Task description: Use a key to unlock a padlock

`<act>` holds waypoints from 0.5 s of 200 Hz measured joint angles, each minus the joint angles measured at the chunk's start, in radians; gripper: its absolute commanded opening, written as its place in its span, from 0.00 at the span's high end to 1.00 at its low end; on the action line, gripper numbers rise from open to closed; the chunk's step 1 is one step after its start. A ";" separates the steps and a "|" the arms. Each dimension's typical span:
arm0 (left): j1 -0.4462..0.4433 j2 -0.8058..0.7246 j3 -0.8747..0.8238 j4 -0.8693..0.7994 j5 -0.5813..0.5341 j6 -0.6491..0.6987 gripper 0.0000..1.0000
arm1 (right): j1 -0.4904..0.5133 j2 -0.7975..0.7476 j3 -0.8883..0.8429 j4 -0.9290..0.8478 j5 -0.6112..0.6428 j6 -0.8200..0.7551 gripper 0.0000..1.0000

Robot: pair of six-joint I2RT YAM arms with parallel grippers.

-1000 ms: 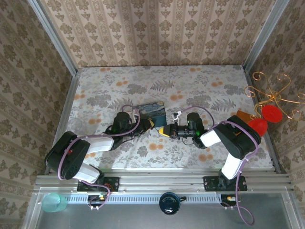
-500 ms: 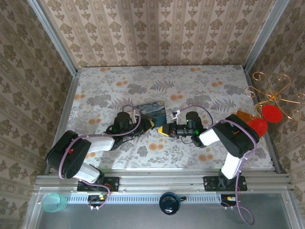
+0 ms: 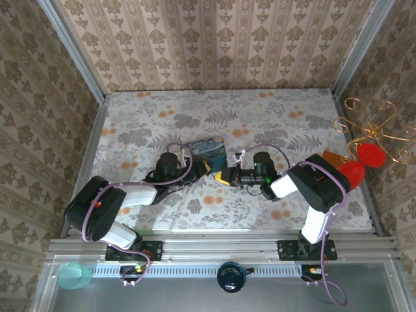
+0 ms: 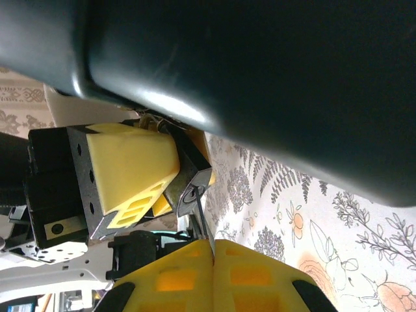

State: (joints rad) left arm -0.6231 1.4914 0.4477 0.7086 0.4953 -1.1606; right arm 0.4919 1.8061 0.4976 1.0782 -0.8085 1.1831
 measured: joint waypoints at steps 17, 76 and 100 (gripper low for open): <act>-0.004 0.002 0.000 0.004 -0.013 0.000 0.86 | -0.003 0.007 0.000 0.014 0.014 0.021 1.00; -0.012 0.024 0.000 0.043 -0.041 -0.023 0.87 | -0.005 0.010 -0.009 0.034 0.074 0.056 1.00; -0.023 0.045 0.001 0.068 -0.052 -0.049 0.87 | -0.008 0.010 -0.021 0.041 0.101 0.065 1.00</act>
State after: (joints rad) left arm -0.6460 1.5364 0.4484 0.7761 0.4435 -1.2095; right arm 0.4843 1.8160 0.4770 1.1194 -0.7078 1.2484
